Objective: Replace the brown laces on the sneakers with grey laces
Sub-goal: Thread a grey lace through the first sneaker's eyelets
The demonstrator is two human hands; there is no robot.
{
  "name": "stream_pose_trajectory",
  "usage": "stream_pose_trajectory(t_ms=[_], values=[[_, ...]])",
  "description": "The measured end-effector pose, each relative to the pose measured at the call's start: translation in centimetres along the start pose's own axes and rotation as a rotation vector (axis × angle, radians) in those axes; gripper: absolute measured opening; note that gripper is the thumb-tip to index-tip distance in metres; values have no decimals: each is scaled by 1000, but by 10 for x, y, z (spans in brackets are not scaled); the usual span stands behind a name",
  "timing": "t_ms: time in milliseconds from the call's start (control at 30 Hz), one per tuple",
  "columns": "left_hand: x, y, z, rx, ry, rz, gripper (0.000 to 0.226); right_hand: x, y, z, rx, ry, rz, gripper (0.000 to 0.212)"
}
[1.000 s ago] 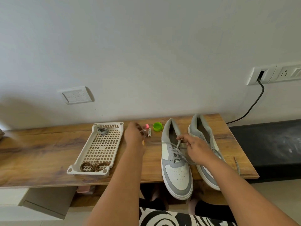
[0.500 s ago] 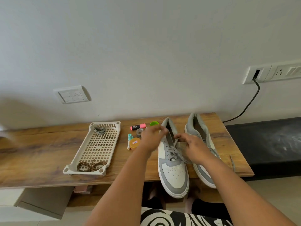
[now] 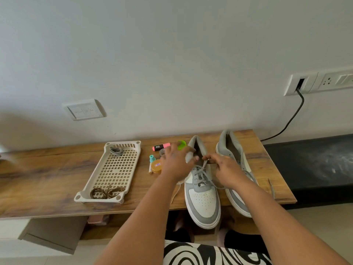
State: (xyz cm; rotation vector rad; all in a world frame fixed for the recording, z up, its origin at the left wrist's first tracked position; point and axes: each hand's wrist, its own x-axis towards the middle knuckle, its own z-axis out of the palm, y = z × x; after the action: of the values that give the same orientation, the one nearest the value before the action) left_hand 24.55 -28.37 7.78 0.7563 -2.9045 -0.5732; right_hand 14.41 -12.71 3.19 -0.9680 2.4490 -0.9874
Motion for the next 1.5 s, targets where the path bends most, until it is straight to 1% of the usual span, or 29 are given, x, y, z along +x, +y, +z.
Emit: stream_pose_trajectory(t_ms=[67, 100, 167, 267, 367, 400, 467, 533, 633, 700, 733, 767, 800, 867, 900, 1000, 1067, 1133, 1200, 1233, 1300, 1333, 1367, 1400, 1467, 1500], values=[[1, 7, 10, 96, -107, 78, 28, 0, 2, 1, -15, -3, -2, 63], [1, 7, 13, 99, -143, 82, 26, 1, 2, 1, -24, -4, -2, 63], [4, 4, 16, 19, -173, 74, 25, 1, 3, 1, -35, -8, -7, 64], [8, 2, 16, -164, -87, 75, 21, 2, 2, 2, -47, -3, -19, 62], [8, -1, 8, -270, 19, 8, 15, 2, 2, 1, -23, 0, -17, 60], [8, -4, 6, -281, 20, -4, 15, 2, 1, 1, -23, 0, -16, 60], [9, -12, 4, -332, -28, -40, 18, 1, 0, 0, -27, 1, -15, 62], [9, -16, 3, -469, -79, -98, 19, 0, -1, 0, -25, 3, -12, 68], [6, -15, -1, -783, -141, -192, 20, -1, -1, 0, -21, -2, -20, 76], [4, -13, -6, -955, -219, -253, 19, -3, -3, -2, -22, -5, -26, 75], [3, -12, -10, -971, -255, -270, 21, -5, -6, -3, -21, -7, -27, 74], [1, -12, -14, -912, -280, -267, 24, -6, -8, -4, -25, -8, -24, 72], [0, -12, -17, -795, -288, -244, 27, -7, -9, -5, -41, -8, -19, 70], [-4, -12, -24, -570, -253, -181, 33, -8, -13, -3, -100, 23, -39, 62], [-6, -10, -26, -553, -231, -149, 33, -9, -16, 0, -120, 48, -74, 55], [-13, 1, -33, -759, -236, -63, 32, -10, -32, 4, -57, 96, -177, 35], [-17, 9, -39, -913, -247, -14, 31, -10, -42, 6, -16, 128, -201, 21], [-18, 12, -46, -1077, -218, -9, 32, -10, -47, 7, 26, 183, -160, 12], [-16, 8, -51, -1210, -172, -48, 32, -8, -46, 1, 93, 238, -45, 14], [-15, 5, -52, -1232, -152, -61, 31, -6, -43, -1, 130, 261, 13, 15], [-13, 0, -49, -1150, -131, -49, 31, -5, -41, -6, 248, 258, 43, 10], [-14, -1, -46, -1080, -137, -28, 31, -6, -43, -7, 295, 239, 6, 8], [-14, 0, -43, -1022, -158, -5, 30, -7, -44, -7, 306, 221, -48, 10], [-15, 3, -40, -980, -186, 13, 30, -9, -47, -6, 290, 214, -99, 12], [-16, 6, -36, -923, -209, 14, 28, -12, -52, -4, 221, 248, -162, 8], [-15, 5, -36, -910, -203, 8, 28, -12, -54, -4, 177, 283, -168, 13]])
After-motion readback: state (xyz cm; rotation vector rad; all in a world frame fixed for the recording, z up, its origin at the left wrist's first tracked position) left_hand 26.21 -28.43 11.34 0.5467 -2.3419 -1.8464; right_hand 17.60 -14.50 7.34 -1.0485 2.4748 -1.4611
